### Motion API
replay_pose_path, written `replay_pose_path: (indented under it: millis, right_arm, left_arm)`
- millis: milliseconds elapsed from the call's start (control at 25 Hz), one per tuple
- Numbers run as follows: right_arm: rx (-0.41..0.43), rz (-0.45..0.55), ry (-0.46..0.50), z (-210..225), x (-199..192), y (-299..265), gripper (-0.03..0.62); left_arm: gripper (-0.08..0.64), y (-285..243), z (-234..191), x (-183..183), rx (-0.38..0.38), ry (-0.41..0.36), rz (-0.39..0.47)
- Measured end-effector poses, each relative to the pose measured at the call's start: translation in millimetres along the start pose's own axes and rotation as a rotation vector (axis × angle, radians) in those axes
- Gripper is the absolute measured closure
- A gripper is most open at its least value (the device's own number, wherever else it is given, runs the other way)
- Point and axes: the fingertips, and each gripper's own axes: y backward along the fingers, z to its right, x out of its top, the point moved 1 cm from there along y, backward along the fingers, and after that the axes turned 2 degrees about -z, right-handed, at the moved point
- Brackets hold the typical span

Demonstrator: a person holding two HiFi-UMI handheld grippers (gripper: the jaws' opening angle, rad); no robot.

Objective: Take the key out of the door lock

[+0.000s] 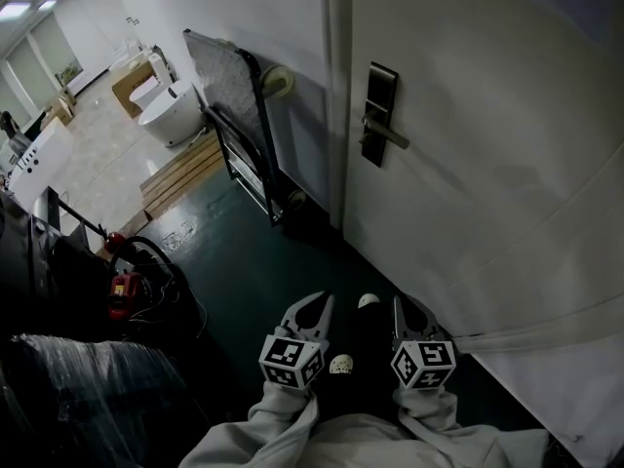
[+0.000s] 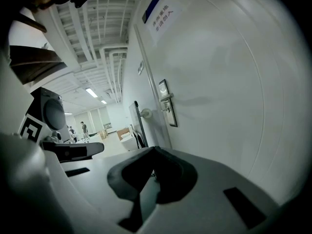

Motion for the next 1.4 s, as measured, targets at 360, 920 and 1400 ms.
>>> replay_pose_path:
  millis: [360,920,1400]
  right_arm:
    - [0.008,0.008,0.02,12,17,-23,0.54]
    - [0.057,-0.005,0.002,35,46,-95,0.54]
    - [0.067,-0.01,0.031,64,94,-157,0.54]
  left_arm:
    - [0.546,-28,-8,11,-0.002,0.002,0.012]
    - [0.546,-102,-41,37,0.016,0.004,0.002]
    - [0.546,-172,-63,77,0.017,0.021,0.019]
